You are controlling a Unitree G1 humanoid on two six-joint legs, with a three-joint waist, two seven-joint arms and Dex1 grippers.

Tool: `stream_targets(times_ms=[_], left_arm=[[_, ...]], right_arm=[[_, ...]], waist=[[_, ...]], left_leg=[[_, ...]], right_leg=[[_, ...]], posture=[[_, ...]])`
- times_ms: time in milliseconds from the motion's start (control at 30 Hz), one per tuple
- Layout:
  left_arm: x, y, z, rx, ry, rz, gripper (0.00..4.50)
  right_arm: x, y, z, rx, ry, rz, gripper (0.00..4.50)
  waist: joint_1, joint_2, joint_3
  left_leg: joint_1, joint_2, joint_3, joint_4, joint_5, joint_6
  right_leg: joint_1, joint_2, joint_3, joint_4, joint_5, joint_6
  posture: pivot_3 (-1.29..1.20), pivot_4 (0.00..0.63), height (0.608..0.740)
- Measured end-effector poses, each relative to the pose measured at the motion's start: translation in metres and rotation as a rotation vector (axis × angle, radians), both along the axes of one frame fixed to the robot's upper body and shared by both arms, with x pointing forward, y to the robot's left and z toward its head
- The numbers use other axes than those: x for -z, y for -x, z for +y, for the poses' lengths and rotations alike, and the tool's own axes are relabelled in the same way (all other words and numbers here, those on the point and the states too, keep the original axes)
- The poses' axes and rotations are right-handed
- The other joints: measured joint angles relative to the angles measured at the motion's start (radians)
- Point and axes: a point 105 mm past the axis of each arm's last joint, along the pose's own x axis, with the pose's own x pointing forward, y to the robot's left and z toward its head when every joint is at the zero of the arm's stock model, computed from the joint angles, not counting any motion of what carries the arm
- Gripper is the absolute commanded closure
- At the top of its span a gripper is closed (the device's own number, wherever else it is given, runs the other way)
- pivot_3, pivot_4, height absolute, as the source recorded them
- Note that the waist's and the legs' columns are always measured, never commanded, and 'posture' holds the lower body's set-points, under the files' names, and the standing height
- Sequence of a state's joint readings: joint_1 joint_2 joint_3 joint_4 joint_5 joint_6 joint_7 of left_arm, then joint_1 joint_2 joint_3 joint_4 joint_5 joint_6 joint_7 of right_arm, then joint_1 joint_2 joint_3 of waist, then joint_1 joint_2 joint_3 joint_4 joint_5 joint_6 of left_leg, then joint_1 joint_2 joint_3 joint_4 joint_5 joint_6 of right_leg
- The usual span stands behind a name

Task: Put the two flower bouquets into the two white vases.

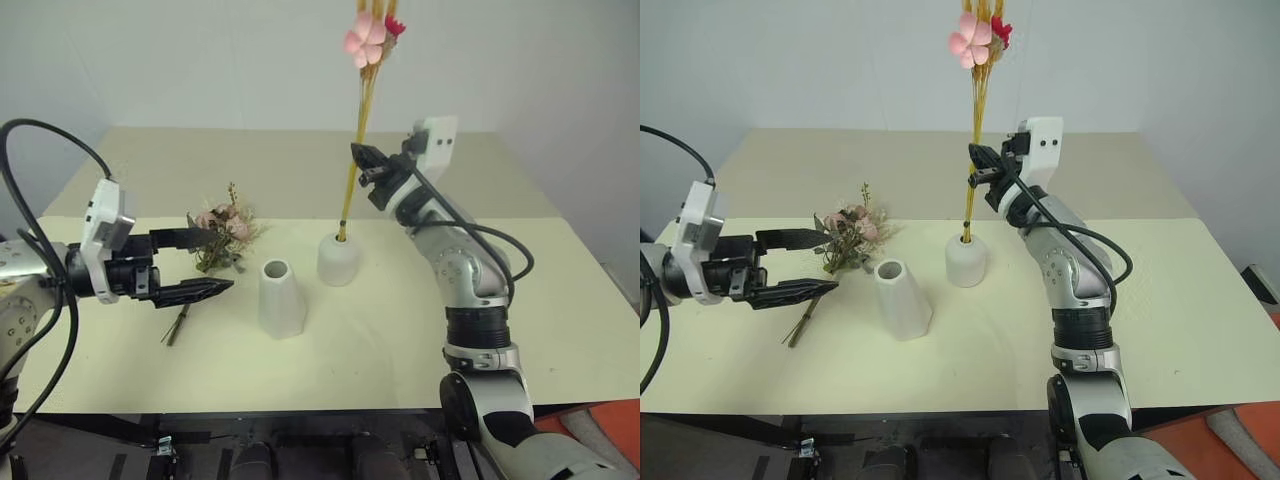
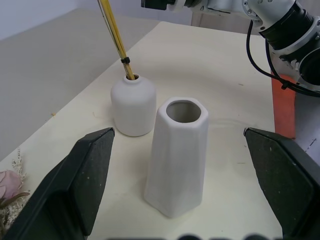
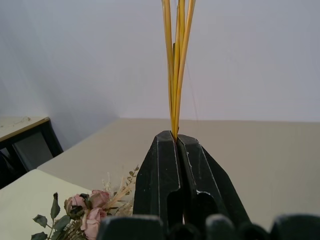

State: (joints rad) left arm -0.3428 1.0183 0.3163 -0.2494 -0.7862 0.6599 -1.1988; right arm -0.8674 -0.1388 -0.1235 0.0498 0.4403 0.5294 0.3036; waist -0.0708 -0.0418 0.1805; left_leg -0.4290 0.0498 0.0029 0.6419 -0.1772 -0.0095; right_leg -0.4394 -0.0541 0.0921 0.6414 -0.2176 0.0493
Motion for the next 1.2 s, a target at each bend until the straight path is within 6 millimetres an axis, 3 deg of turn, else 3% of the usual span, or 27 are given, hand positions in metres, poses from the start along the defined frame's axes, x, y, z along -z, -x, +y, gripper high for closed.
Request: stream_targets(times_ms=[267, 700, 900, 1200], left_arm=[[0.000, 0.000, 0.000, -0.002, 0.000, 0.000, 0.00], [0.000, 0.000, 0.000, -0.002, -0.003, 0.000, 0.00], [0.000, 0.000, 0.000, -0.003, -0.004, 0.000, 0.00], [0.000, 0.000, 0.001, -0.003, -0.006, 0.000, 0.00]], right_arm=[[0.014, -0.001, 0.001, 0.005, 0.025, 0.027, 4.48], [0.017, 0.001, 0.004, 0.013, 0.043, -0.015, 4.48], [0.038, 0.000, 0.009, 0.016, 0.088, 0.021, 4.48], [0.033, 0.006, 0.010, 0.021, 0.102, -0.025, 4.48]], waist=[[0.000, 0.000, 0.000], [0.000, 0.000, 0.000], [0.000, 0.000, 0.000], [0.000, 0.000, 0.000]], left_leg=[[0.000, 0.000, 0.000, 0.000, 0.000, 0.000], [0.000, 0.000, 0.000, 0.000, 0.000, 0.000], [0.000, 0.000, 0.000, 0.000, 0.000, 0.000], [0.000, 0.000, 0.000, 0.000, 0.000, 0.000]], right_leg=[[0.000, 0.000, 0.000, 0.000, 0.000, 0.000], [0.000, 0.000, 0.000, 0.000, 0.000, 0.000], [0.000, 0.000, 0.000, 0.000, 0.000, 0.000], [0.000, 0.000, 0.000, 0.000, 0.000, 0.001]], posture=[[0.00, 0.150, 0.740], [0.00, 0.150, 0.740], [0.00, 0.150, 0.740], [0.00, 0.150, 0.740]])
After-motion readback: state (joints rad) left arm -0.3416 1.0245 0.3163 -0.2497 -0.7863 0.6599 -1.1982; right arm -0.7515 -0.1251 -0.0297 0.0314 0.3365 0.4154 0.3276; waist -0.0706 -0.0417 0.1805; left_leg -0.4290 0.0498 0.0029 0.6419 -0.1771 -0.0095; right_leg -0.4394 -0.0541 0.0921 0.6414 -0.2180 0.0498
